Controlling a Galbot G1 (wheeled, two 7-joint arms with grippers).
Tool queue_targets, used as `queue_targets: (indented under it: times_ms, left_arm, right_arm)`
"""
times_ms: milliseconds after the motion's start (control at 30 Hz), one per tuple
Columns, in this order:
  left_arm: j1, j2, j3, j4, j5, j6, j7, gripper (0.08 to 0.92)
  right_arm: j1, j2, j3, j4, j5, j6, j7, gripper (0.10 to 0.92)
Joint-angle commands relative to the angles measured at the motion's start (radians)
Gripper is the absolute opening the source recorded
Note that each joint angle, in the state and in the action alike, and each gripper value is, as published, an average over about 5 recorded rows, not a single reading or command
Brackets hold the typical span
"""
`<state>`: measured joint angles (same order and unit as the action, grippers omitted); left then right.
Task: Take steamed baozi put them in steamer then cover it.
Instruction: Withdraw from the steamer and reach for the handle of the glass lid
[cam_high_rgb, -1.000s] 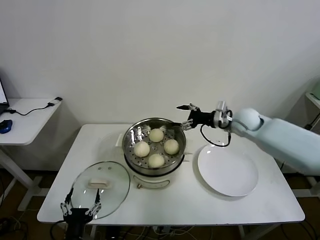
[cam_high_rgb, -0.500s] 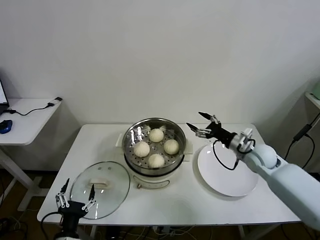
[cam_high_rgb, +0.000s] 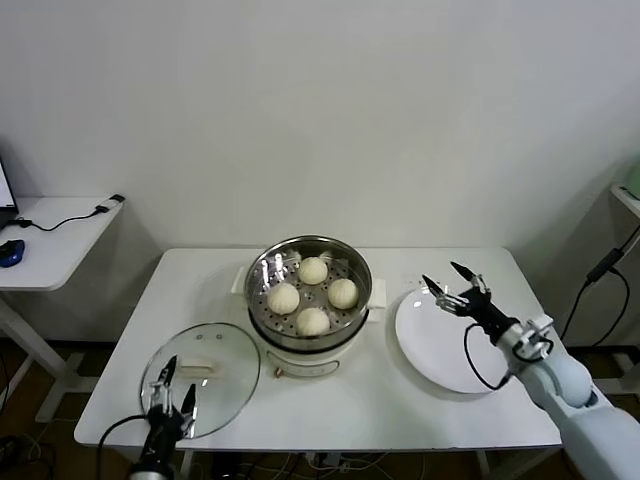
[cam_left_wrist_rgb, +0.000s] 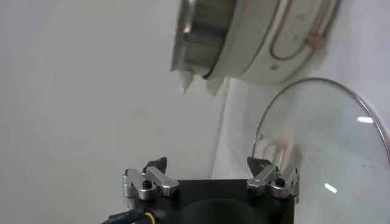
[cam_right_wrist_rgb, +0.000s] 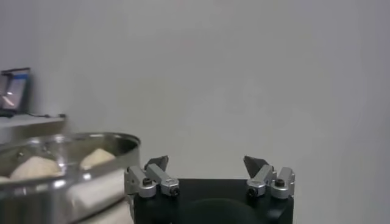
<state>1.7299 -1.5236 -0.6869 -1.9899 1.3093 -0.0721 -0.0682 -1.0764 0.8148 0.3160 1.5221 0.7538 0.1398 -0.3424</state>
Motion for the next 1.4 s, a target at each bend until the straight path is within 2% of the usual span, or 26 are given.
queue_targets:
  times_ms: [33, 233, 433, 1067, 1167, 1400]
  left_arm:
    - [-0.150, 0.003, 0.034, 0.205, 0.246, 0.013, -0.107, 0.823]
    - [-0.215, 0.005, 0.026, 0.295, 0.242, 0.013, -0.103, 0.823]
    - [-0.274, 0.006, 0.013, 0.363, 0.234, 0.011, -0.142, 0.823]
    - [-0.357, 0.009, -0.007, 0.456, 0.291, 0.001, -0.213, 0.823]
    - [-0.356, 0.010, -0.009, 0.462, 0.296, -0.004, -0.209, 0.787]
    - [-0.351, 0.010, -0.006, 0.461, 0.279, -0.005, -0.204, 0.593]
  right_arm:
    - [-0.182, 0.059, 0.188, -0.018, -0.083, 0.011, -0.009, 0.823]
    - [-0.187, 0.067, 0.197, -0.021, -0.100, 0.013, -0.007, 0.823]
    - [-0.189, 0.076, 0.202, -0.025, -0.113, 0.014, -0.006, 0.823]
    - [-0.184, 0.111, 0.200, -0.065, -0.151, 0.030, -0.014, 0.823]
    - [-0.185, 0.114, 0.200, -0.069, -0.154, 0.033, -0.018, 0.823]
    - [-0.185, 0.120, 0.205, -0.083, -0.164, 0.039, -0.027, 0.823]
